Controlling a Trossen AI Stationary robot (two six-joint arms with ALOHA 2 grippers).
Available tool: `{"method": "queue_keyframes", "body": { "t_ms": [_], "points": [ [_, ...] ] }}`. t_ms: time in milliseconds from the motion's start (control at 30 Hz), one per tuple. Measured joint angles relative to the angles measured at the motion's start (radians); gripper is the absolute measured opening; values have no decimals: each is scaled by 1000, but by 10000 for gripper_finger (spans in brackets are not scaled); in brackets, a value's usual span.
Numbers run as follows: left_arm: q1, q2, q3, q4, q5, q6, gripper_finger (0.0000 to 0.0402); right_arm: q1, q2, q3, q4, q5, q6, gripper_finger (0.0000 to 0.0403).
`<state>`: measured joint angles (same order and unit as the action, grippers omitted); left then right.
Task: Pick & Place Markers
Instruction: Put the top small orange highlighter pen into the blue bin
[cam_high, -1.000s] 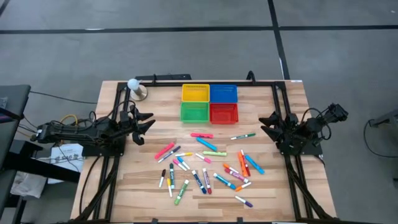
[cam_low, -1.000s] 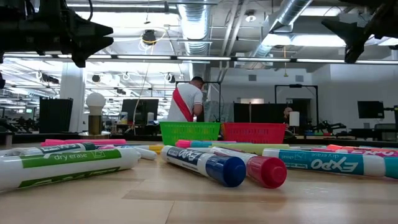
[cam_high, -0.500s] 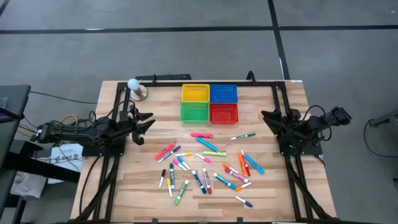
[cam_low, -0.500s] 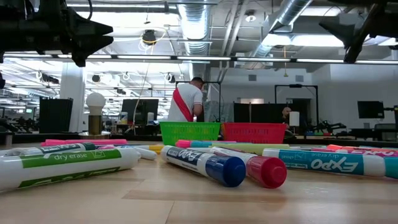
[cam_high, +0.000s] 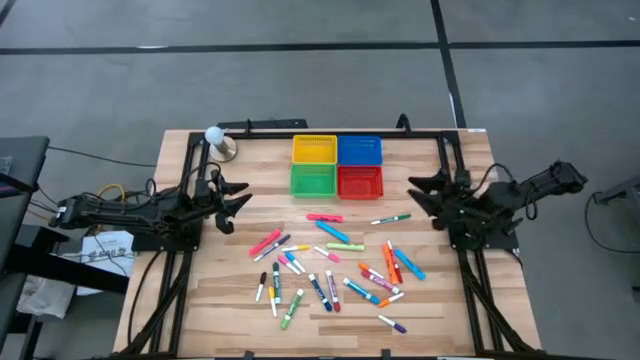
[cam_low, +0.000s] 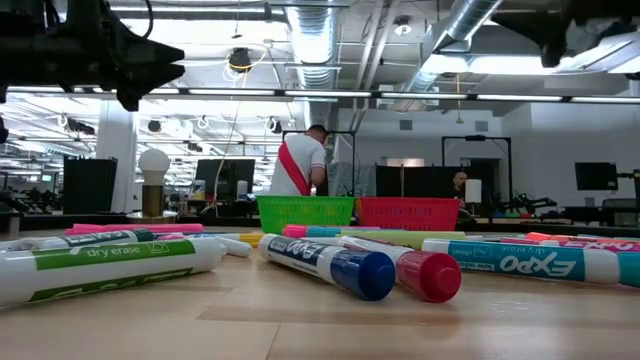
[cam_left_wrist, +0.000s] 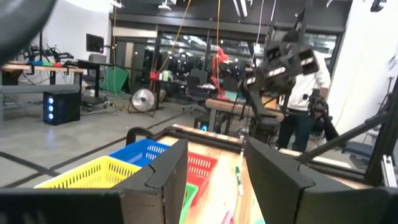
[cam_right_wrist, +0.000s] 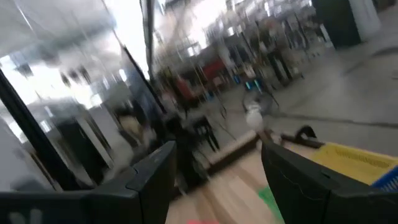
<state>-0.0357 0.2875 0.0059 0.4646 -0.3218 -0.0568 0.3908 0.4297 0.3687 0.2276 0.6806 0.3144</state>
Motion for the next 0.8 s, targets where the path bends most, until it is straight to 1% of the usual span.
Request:
{"method": "queue_keyframes", "body": {
  "t_ms": [100, 200, 300, 400, 567, 800],
  "points": [
    [0, 23, 0, 0, 0, 0, 161, -3, 127, 109, -111, 8, 1, 226],
    [0, 41, 0, 0, 0, 0, 161, -12, 250, 203, -179, 26, 1, 226],
    [0, 53, 0, 0, 0, 0, 161, -21, 361, 278, -238, 26, 1, 226],
    [0, 56, 0, 0, 0, 0, 161, -17, 443, 339, -287, 26, -1, 226],
    [0, 56, 0, 1, 0, 0, 161, -4, 538, 392, -302, 26, -49, 226],
    [0, 56, 0, 1, 0, 0, 161, 1, 596, 436, -296, 26, -51, 226]
  ]
}}
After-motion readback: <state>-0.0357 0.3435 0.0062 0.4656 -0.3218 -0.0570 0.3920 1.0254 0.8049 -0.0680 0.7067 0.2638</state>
